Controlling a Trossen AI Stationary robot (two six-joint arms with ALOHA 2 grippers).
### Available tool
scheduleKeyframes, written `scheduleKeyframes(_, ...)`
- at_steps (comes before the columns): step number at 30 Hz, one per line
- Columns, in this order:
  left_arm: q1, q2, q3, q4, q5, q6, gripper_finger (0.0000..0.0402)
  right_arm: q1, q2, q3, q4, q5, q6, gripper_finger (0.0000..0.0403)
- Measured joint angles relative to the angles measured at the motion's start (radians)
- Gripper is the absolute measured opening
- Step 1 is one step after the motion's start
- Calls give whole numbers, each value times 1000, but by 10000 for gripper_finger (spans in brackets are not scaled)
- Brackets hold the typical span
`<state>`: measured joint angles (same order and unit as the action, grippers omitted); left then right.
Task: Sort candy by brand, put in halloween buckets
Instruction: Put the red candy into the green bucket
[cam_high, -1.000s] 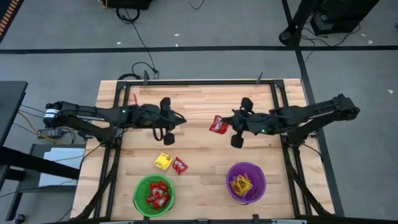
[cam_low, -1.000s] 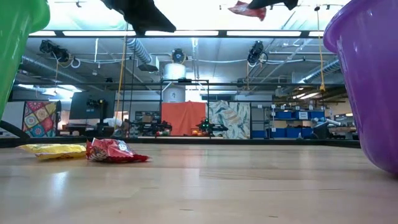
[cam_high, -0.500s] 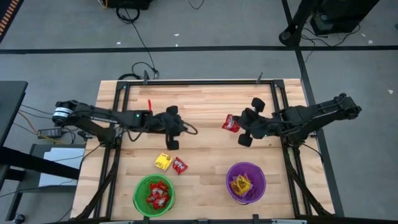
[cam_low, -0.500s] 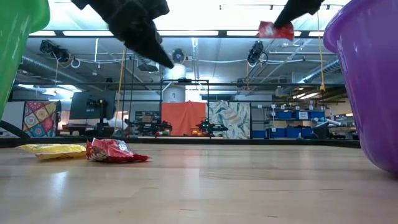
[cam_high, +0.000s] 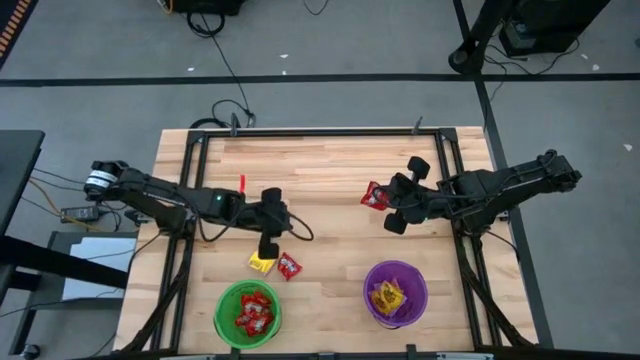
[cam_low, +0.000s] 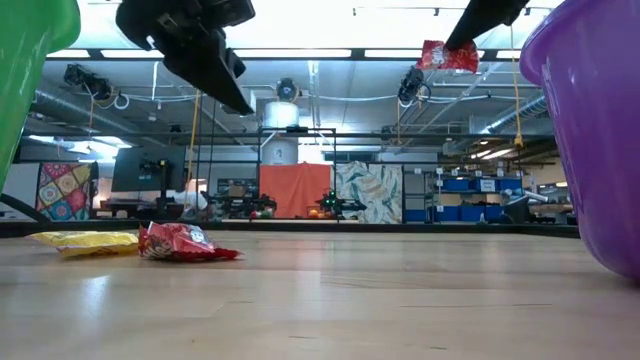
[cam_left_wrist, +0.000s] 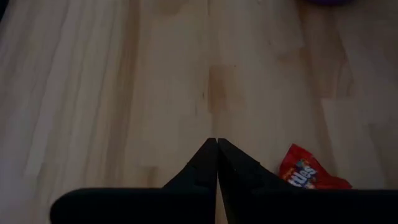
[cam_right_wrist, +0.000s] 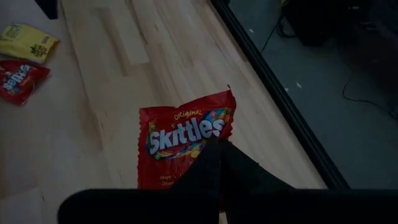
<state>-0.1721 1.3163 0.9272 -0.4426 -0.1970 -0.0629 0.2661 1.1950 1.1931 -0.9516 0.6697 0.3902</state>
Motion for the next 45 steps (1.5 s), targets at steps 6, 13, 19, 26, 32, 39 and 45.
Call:
scheduleKeyframes(6, -12, 0, 0, 11, 0, 3, 19, 0, 0, 0, 13, -13, 5, 8)
scheduleKeyframes(13, -12, 0, 0, 20, 0, 32, 19, 19, 14, 0, 196, -177, -57, 8)
scheduleKeyframes(19, -12, -1, 0, -57, -24, 59, 19, 62, 72, 0, 443, -355, -138, 8)
scheduleKeyframes(26, 18, -1, 0, -93, -195, 94, 19, 67, 208, 0, 763, -526, -189, 8)
scheduleKeyframes(32, 52, -15, 0, -124, -198, 111, 19, 20, 375, 0, 1014, -699, -160, 8)
scheduleKeyframes(39, 55, -177, 0, -155, -256, 108, 19, 5, 545, 0, 1248, -796, -130, 8)
scheduleKeyframes(45, 55, -297, 0, -108, -267, 97, 19, -24, 664, 10, 1527, -901, -119, 8)
